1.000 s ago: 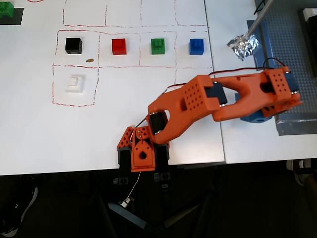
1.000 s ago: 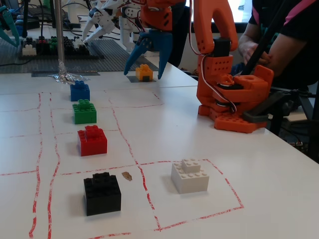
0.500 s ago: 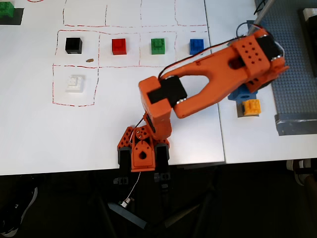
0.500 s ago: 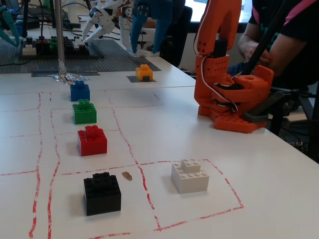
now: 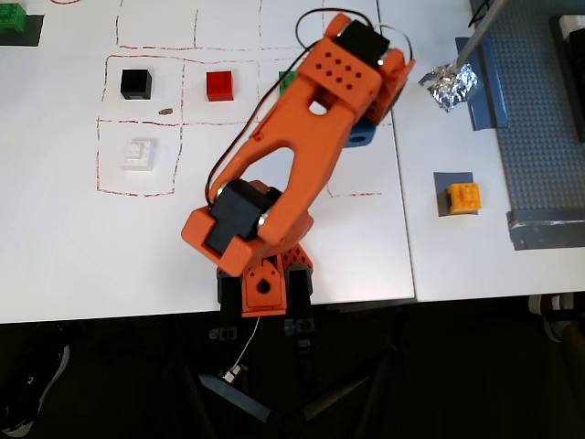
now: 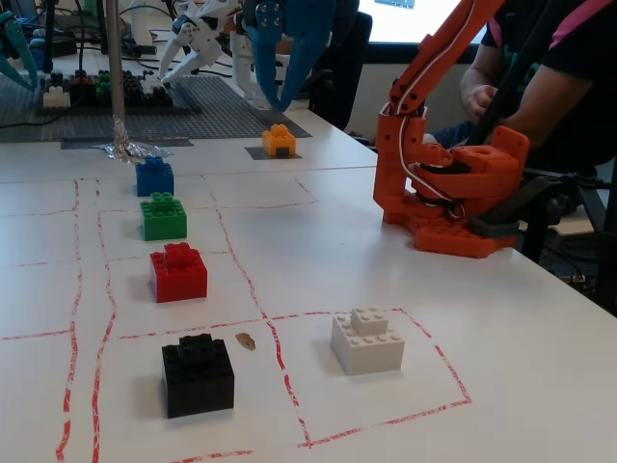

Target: Grab the block and put it in the grey marker

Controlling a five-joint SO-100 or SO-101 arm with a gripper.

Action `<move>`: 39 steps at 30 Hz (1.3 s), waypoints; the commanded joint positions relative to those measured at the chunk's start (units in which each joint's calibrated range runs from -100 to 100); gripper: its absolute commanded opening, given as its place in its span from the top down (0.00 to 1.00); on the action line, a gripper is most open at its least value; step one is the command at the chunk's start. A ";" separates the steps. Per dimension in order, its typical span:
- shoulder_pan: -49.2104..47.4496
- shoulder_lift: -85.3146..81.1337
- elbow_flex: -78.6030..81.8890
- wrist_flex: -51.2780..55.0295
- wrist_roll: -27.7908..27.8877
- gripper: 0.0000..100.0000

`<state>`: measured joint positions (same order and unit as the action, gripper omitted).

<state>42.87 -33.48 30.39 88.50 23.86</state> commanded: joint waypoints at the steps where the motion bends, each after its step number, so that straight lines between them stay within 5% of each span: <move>1: -8.07 -5.26 -0.29 -2.38 -5.57 1.00; 16: -33.39 -35.33 26.73 -30.95 -17.78 1.00; 27: -43.00 -50.15 48.40 -36.59 -25.45 1.00; 39: -42.56 -61.87 66.26 -37.24 -25.49 1.00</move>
<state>-0.90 -93.21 97.75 52.97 -1.64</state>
